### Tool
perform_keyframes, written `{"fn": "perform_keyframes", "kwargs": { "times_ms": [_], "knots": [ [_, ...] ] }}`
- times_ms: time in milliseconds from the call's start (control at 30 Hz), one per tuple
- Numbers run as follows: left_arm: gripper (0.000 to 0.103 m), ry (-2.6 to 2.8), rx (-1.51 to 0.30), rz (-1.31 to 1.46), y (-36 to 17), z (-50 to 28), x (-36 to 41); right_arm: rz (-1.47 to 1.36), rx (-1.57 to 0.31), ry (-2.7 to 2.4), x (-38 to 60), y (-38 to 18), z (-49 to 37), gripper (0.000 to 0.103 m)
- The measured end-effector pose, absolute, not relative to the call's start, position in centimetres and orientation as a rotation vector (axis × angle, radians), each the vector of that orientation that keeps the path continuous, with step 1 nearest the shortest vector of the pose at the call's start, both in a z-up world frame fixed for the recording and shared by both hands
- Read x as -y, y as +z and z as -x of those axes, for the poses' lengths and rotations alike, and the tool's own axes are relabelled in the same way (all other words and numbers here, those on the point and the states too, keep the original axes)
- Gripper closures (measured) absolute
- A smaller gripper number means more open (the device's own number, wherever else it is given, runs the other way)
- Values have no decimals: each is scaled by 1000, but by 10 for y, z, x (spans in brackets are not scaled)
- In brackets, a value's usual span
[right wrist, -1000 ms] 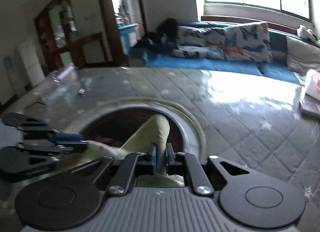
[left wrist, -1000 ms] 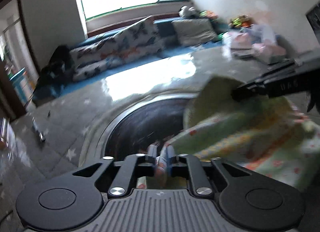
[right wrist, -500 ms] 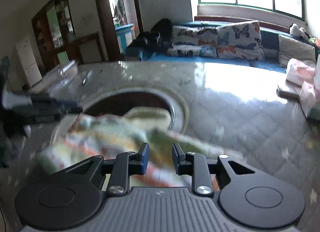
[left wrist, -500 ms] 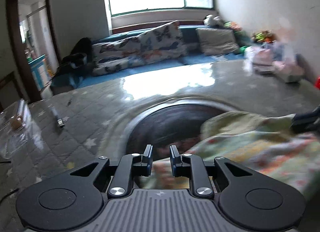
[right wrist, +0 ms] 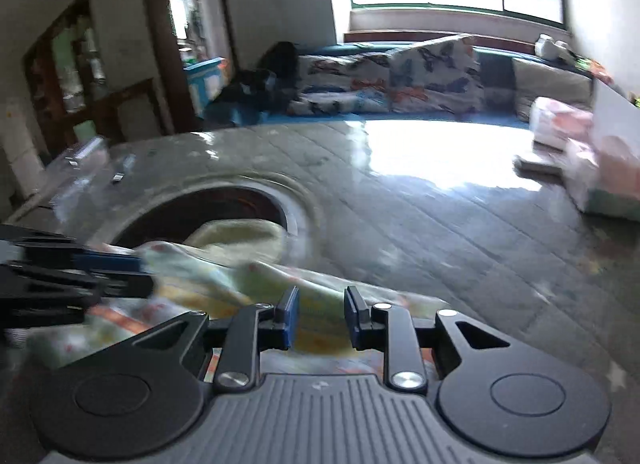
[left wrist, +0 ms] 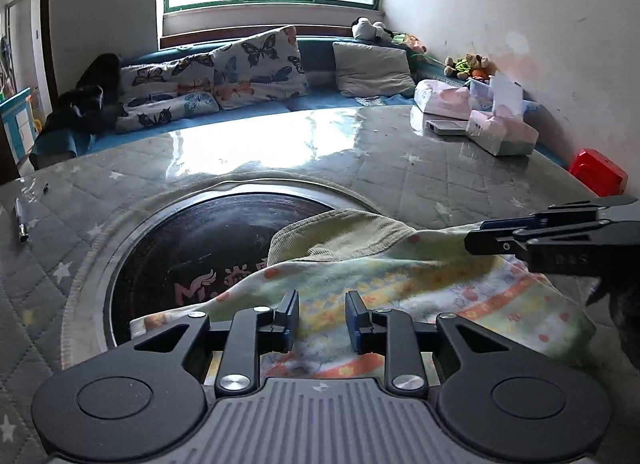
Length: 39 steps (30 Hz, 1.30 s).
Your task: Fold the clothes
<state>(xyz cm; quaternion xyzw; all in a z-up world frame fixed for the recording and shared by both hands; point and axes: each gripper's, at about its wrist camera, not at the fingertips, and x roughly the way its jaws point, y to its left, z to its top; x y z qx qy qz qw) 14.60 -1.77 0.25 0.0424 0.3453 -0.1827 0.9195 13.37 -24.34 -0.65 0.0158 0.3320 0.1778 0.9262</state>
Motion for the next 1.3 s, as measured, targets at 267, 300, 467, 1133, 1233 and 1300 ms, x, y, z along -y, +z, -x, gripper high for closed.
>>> {"fn": "perform_keyframes", "kwargs": {
  "times_ms": [267, 300, 467, 1133, 1233, 1300],
  "knots": [
    [75, -327, -742, -19, -6, -165, 6, 41, -723, 450, 199, -21, -163, 71],
    [73, -315, -740, -16, -6, -166, 5, 44, -726, 433, 198, -24, -166, 70],
    [67, -263, -754, 18, -9, -171, -6, 4, -725, 399, 205, -21, -169, 67],
    [55, -329, -664, -58, -7, -68, 1, 177, -620, 481, 182, -22, -73, 22],
    [52, -309, -649, -41, -8, -61, -3, 181, -602, 463, 185, -26, -62, 21],
    [50, -292, -643, -33, -9, -59, -7, 176, -595, 443, 192, -28, -57, 19]
  ]
}}
